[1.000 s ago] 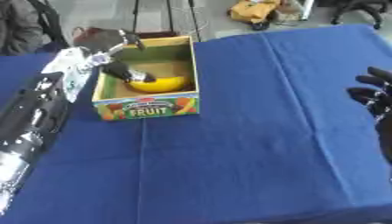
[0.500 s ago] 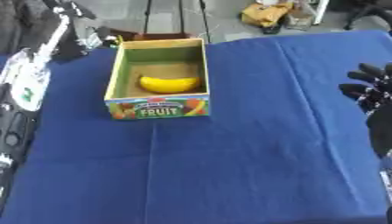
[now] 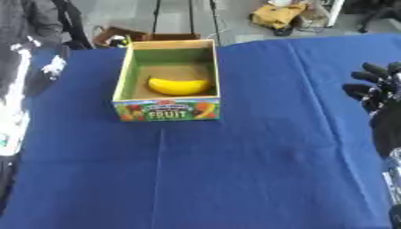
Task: Pick up objects on the table and place them in the box.
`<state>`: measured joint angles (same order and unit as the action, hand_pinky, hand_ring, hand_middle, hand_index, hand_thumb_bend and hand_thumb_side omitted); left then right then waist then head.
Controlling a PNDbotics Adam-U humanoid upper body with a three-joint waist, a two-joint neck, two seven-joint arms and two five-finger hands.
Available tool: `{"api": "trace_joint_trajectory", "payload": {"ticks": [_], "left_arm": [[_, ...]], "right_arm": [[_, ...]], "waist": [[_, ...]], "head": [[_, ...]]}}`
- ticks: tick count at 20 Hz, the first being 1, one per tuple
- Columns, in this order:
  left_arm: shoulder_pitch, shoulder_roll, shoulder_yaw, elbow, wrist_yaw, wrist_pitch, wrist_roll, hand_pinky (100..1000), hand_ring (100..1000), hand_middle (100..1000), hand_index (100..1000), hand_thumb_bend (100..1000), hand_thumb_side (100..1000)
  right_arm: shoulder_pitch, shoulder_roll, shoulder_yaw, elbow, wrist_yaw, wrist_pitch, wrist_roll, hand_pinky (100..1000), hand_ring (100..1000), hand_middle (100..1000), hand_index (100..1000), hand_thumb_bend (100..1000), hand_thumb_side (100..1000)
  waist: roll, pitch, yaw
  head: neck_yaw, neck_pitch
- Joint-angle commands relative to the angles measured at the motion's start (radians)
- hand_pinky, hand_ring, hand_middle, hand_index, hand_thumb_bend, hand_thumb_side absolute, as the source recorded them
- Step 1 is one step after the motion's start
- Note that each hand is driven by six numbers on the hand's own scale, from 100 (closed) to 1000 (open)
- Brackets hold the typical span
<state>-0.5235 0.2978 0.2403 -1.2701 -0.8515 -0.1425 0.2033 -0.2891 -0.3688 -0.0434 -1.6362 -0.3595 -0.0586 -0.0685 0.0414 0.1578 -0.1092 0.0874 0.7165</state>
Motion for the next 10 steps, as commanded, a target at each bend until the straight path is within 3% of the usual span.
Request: {"api": "trace_joint_trajectory", "payload": {"ticks": [1,10], "left_arm": [[0.035,0.01,-0.028,-0.072,0.046,0.04,0.043,772,757,724,749,667,999],[0.23,-0.008,-0.106,-0.24,0.17,0.081,0.057,757,737,713,751,657,1000]], "right_arm": [[-0.005,-0.028,-0.007,-0.011,0.0,0.001,-0.001,817,679,698,818,100,932],[0.0,-0.024,0.001,-0.006,-0.001,0.004,0.006,817,677,696,816,100,932]], "waist": [[-0.004,-0.021,-0.002],[-0.003,-0.034,-0.012]], "head": [[-0.001,0.002],[0.012,0.01]]}}
